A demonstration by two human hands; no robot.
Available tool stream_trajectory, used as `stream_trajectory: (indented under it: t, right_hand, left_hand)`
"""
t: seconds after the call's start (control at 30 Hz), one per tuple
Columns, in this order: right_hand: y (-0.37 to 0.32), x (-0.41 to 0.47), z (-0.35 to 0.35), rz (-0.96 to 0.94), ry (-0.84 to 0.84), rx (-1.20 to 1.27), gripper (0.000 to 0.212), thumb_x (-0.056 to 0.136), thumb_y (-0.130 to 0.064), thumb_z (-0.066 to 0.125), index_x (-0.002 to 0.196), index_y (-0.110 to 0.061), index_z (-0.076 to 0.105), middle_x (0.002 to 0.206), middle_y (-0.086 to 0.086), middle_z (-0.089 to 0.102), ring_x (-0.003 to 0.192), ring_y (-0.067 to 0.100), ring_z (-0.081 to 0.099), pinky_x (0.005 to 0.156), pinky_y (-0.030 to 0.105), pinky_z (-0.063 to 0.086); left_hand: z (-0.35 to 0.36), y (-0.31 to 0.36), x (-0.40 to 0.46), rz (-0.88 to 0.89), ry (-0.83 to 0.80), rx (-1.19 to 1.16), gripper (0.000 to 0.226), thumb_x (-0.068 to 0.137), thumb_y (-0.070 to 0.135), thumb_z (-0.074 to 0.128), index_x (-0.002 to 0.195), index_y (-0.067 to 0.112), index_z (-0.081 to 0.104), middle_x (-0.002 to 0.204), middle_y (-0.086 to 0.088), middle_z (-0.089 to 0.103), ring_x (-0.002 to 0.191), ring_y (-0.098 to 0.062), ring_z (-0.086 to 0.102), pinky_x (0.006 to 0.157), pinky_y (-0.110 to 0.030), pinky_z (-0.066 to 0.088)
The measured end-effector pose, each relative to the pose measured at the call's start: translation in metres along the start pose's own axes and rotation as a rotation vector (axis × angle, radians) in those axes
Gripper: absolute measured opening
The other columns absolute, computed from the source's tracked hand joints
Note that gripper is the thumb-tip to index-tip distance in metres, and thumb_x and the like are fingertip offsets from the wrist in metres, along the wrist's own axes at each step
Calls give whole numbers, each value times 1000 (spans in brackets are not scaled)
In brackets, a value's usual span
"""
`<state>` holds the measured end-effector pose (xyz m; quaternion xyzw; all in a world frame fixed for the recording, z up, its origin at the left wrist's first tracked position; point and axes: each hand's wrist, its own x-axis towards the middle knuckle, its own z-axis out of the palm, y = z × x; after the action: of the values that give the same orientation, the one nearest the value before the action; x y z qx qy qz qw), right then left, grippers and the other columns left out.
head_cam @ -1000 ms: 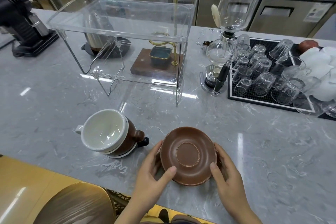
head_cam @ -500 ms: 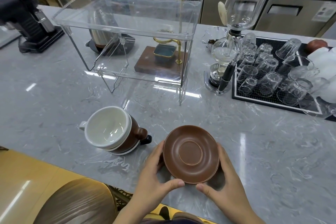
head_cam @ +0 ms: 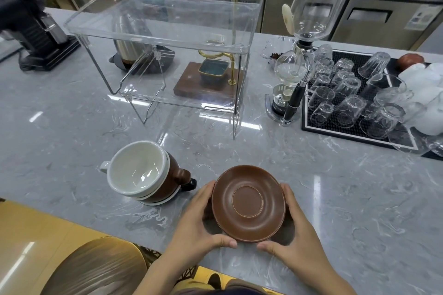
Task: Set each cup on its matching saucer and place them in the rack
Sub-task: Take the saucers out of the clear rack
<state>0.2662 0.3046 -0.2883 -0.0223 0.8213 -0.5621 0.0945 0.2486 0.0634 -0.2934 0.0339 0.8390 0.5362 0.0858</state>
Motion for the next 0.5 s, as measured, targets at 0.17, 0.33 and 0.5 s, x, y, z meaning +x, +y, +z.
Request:
stream_trajectory:
  t: [0.17, 0.33, 0.5]
  right_hand:
    - [-2, 3, -1, 38, 38, 60, 129, 49, -20, 95, 140, -62, 14, 133, -54, 34, 126, -28, 31, 95, 6, 36]
    - [-2, 3, 0, 78, 41, 119, 137, 39, -34, 92, 150, -49, 14, 144, -43, 34, 135, -17, 30, 105, 18, 34]
    - [-5, 3, -4, 78, 66, 163, 141, 35, -36, 93, 154, -40, 17, 144, -42, 35, 132, -21, 31, 104, 18, 37]
  left_hand:
    - [2, 0, -1, -22, 10, -61, 129, 39, 45, 101, 151, 36, 37, 152, 17, 45, 139, -4, 44, 110, -40, 46]
    - [1, 4, -1, -21, 6, -75, 130, 38, 46, 100, 151, 41, 34, 152, 21, 44, 140, -1, 41, 114, -39, 42]
    - [-3, 18, 3, 65, 14, -37, 124, 41, 38, 100, 147, 46, 35, 152, 29, 42, 143, 6, 32, 116, -20, 32]
